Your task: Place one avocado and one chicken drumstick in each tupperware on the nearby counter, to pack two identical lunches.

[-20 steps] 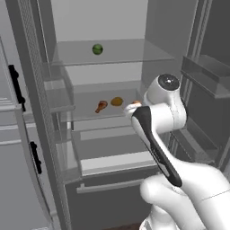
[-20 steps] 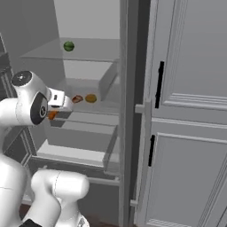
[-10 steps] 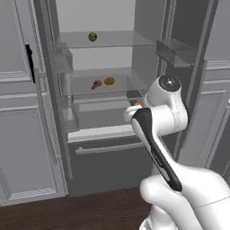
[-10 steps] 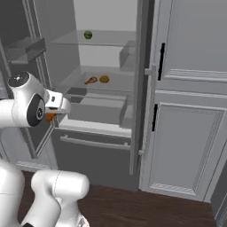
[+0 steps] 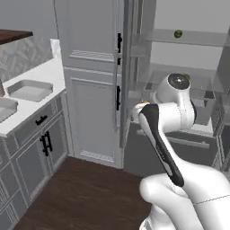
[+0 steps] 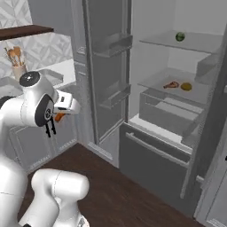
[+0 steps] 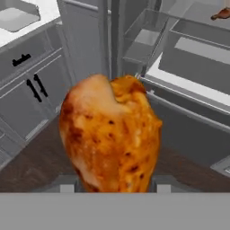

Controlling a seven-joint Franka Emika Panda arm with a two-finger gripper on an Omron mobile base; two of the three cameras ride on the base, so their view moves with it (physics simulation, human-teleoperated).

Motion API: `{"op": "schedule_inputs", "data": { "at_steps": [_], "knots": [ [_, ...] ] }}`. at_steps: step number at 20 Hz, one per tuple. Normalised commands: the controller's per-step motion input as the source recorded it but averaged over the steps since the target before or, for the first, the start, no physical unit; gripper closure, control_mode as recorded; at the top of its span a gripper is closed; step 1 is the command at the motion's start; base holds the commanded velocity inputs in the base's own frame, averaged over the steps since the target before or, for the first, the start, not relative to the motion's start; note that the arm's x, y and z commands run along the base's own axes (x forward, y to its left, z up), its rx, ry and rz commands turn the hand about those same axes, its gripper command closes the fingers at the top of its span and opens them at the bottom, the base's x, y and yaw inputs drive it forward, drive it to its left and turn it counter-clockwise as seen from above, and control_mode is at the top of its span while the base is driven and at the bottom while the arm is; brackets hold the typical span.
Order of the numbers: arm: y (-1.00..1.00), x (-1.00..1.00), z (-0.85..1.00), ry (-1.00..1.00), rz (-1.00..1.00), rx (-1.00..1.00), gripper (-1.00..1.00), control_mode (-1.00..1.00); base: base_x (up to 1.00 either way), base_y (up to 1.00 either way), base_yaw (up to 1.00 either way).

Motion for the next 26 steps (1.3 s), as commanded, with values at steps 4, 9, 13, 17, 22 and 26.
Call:
{"op": "schedule_inputs", "data": {
  "at_steps": [4,9,13,17,22,26],
  "knots": [
    [0.00,0.00,0.00,0.00,0.00,0.00,1.00,1.00,0.00,0.00,1.00],
    [0.00,0.00,0.00,0.00,0.00,0.00,1.00,1.00,0.67,-0.04,0.71],
    [0.00,0.00,0.00,0.00,0.00,0.00,1.00,1.00,1.00,-0.25,0.06],
    [0.00,0.00,0.00,0.00,0.00,0.00,1.00,1.00,1.00,-0.21,0.00],
    [0.00,0.00,0.00,0.00,0.00,0.00,1.00,1.00,1.00,0.00,0.00],
    [0.00,0.00,0.00,0.00,0.00,0.00,1.00,1.00,1.00,-0.03,0.00]
  ]
}}
